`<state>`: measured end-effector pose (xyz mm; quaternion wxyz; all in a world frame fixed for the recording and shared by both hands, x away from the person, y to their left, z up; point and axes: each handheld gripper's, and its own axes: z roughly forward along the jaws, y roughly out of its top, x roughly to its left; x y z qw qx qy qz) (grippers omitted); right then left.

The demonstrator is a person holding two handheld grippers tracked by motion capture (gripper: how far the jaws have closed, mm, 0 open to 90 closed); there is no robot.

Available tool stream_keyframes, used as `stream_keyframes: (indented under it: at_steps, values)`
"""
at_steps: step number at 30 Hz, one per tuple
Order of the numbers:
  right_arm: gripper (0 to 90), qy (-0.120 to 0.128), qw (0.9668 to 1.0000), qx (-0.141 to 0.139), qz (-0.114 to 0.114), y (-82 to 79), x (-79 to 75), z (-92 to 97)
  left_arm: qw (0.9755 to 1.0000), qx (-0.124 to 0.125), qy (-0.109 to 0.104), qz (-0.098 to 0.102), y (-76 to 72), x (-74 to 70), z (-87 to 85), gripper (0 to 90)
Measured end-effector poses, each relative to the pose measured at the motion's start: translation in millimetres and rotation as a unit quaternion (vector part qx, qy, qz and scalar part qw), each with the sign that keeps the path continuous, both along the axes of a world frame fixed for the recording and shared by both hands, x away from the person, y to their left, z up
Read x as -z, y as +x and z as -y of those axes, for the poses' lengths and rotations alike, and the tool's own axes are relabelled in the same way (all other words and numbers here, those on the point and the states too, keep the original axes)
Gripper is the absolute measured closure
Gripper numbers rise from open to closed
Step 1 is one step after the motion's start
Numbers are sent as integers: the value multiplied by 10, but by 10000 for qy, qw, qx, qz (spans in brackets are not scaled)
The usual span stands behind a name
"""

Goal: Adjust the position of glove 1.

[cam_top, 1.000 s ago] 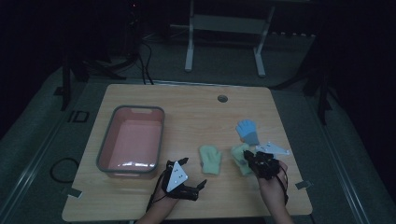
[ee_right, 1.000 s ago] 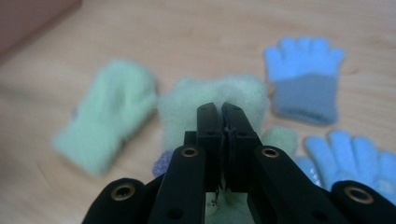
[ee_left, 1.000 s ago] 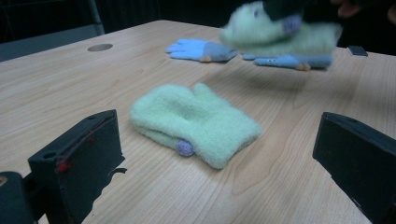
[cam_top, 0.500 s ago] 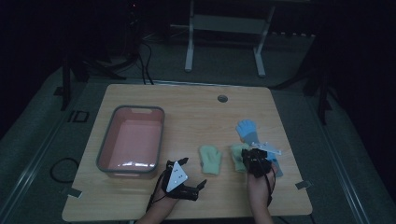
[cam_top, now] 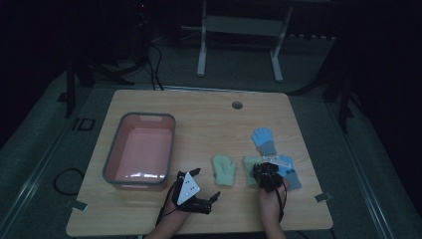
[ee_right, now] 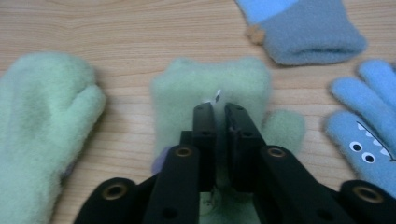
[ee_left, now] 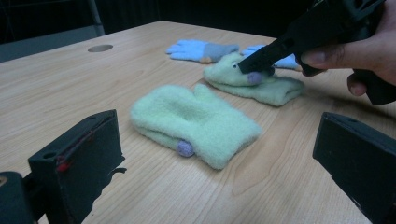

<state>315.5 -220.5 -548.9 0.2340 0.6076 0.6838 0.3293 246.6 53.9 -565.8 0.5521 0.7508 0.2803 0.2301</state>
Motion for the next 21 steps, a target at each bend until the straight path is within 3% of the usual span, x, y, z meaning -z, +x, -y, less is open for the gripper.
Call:
stream_keyframes:
  at_steps: [5, 8, 11, 14, 21]
  values:
    - [631, 2, 9994, -351, 29, -7, -120, 47, 10000, 12, 9, 5, -1, 0, 2, 15]
    - [513, 0, 9978, -651, -154, 45, -176, 103, 10000, 9, 18, 7, -2, 0, 5, 15]
    - [464, -97, 9949, -952, -310, 86, -194, 138, 10000, 2, 21, 6, -1, -1, 5, 15]
    - [464, -167, 9918, -1225, -324, 94, -236, 161, 10000, -10, 10, -11, 2, -1, 3, 15]
    - [563, -278, 9831, -1783, -305, 112, -336, 244, 10000, -8, 12, 9, -1, 0, 4, 15]
